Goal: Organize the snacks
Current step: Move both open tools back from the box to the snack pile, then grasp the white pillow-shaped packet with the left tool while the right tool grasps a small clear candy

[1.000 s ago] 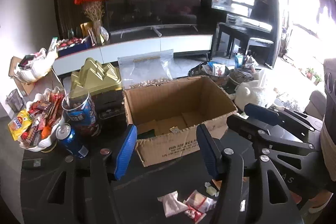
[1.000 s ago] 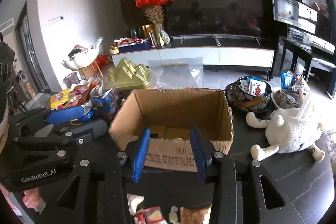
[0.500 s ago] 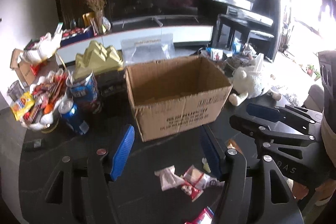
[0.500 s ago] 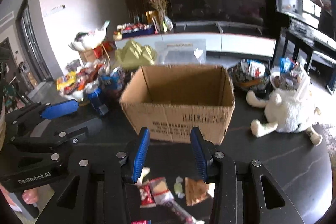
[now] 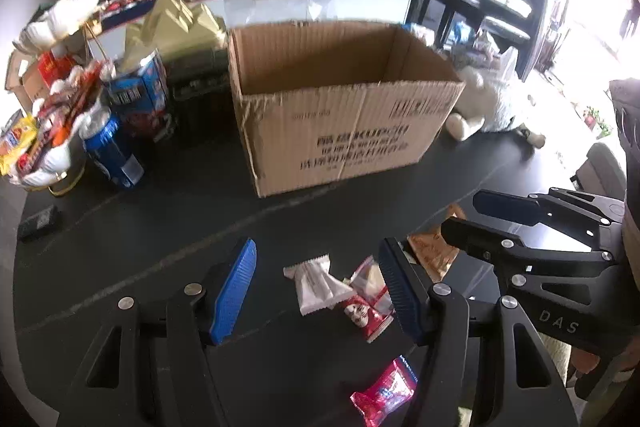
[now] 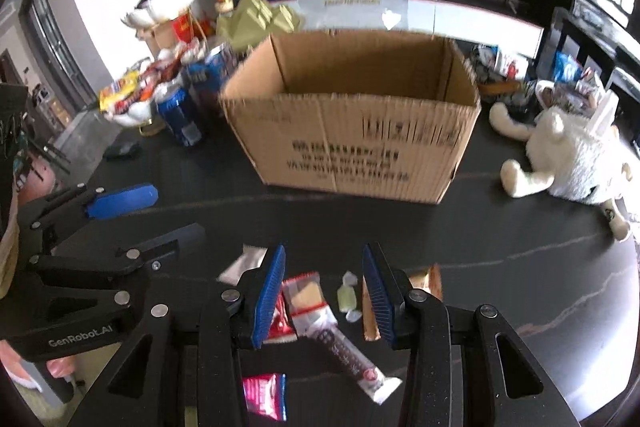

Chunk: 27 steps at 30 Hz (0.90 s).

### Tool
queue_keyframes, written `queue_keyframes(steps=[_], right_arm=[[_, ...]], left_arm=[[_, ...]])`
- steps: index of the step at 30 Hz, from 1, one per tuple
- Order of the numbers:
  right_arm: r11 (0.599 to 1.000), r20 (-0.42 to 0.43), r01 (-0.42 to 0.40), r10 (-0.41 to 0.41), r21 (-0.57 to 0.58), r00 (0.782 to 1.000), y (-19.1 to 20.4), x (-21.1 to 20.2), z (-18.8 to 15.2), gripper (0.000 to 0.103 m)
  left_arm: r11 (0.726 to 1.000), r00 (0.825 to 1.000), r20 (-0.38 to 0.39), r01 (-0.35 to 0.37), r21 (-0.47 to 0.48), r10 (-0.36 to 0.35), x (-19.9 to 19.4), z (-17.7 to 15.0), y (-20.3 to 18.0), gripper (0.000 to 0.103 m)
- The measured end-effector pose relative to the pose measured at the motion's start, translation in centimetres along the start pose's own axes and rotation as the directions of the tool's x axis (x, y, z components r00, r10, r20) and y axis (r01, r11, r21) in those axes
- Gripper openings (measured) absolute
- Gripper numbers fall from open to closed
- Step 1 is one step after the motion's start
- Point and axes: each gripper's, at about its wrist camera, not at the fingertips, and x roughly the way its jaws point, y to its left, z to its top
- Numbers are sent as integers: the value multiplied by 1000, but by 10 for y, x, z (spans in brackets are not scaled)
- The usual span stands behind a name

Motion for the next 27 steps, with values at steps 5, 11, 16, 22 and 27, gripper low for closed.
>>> queue_keyframes(steps=[5,11,16,22,27], right_arm=[[1000,-99,-26,27,3,995,-2,27,-4,42],[999,-177,-46,48,12,983,-5,50,-9,42],[999,-211,-49,52,20,976,-8,63,-13,42],[998,-246,-63,66,22,967,-8,78,-18,36],[997,-274,-73,75,20,959,-7,89,-20,30]], left_arm=[[999,997,-69,14,-34,-17,22,-3,8,62],[999,991,-134,15,-48,-22,43,-6,12,60],[998,986,-168,11,-63,-22,56,-7,14,57],[998,980,-199,12,-63,-24,69,-8,12,53],[998,975,-222,9,-58,-22,79,-10,10,52]])
